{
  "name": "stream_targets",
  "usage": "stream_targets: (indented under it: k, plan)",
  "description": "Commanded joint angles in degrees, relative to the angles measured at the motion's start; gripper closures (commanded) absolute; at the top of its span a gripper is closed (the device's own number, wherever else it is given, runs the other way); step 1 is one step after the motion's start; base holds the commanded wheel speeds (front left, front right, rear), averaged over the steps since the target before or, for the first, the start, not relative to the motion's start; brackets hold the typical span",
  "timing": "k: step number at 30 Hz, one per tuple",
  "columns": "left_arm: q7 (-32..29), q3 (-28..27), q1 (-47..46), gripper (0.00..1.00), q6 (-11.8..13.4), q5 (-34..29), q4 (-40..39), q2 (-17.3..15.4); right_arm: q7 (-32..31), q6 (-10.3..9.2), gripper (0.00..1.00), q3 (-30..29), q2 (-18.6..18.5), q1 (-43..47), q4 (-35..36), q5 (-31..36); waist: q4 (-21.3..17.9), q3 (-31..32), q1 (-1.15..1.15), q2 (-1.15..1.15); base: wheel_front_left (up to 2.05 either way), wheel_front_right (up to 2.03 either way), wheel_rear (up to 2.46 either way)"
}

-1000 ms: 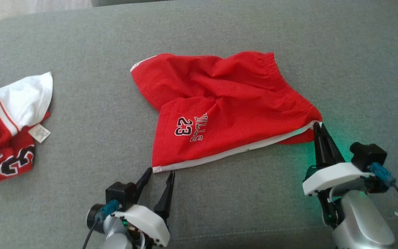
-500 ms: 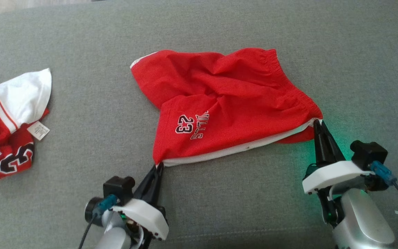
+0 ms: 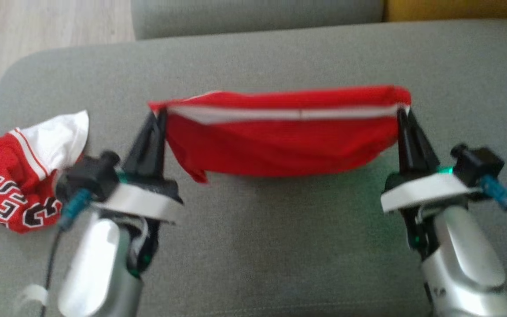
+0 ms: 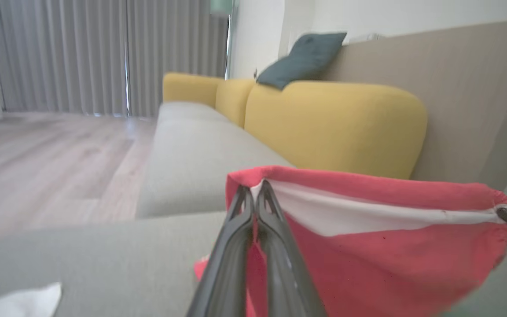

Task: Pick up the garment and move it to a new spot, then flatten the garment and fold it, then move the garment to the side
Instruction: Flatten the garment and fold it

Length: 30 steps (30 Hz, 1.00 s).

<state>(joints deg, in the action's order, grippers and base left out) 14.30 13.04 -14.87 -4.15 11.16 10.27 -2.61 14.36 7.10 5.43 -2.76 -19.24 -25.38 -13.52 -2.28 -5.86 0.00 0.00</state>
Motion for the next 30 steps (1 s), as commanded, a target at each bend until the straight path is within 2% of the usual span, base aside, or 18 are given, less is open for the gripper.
stream_targets:
  k: [1,5,9,15,22,24,30]
  plan:
    - [0.70,-2.93,-3.84,1.00,-0.60,-0.72,-2.77,-1.20,0.63,0.39,1.00,1.48,-0.11,-3.68,3.06,0.61,-0.05,1.88,0.00,0.00,0.00,0.00,0.00]
    - [0.70,-4.64,-10.02,1.00,-1.79,-2.50,-3.94,-3.92,-0.42,0.39,1.00,2.87,-1.56,-8.45,7.64,-0.23,-0.06,4.00,0.00,0.00,0.00,0.00,0.00]
    - [0.70,-5.92,-18.14,1.00,-2.44,-3.05,-3.45,-6.81,-4.50,0.39,1.00,3.21,-3.53,-13.81,13.90,-2.38,0.10,4.54,0.00,0.00,0.00,0.00,0.00]
    - [0.70,-5.51,-28.74,1.00,-2.71,-4.65,0.28,-9.22,-11.70,0.39,1.00,2.21,-5.73,-20.95,19.33,-4.28,0.72,0.65,0.00,0.00,0.00,0.00,0.00]
    - [-0.12,-3.42,-37.51,1.00,-2.76,-6.29,6.97,-9.07,-14.49,0.39,1.00,2.46,-5.62,-28.35,15.93,-4.30,1.34,-6.60,0.00,0.00,0.00,0.00,0.00]
    - [-0.19,-2.74,-40.61,1.00,-2.73,-7.02,9.82,-9.00,-14.60,0.39,1.00,2.75,-5.02,-31.19,13.00,-3.90,1.40,-9.14,0.00,0.00,0.00,0.00,0.00]
    - [0.61,-2.82,-51.27,1.00,1.29,-10.09,15.13,-8.57,-8.72,0.39,1.00,2.19,-4.24,-42.75,2.26,0.92,2.20,-15.77,0.00,0.00,0.00,0.00,0.00]
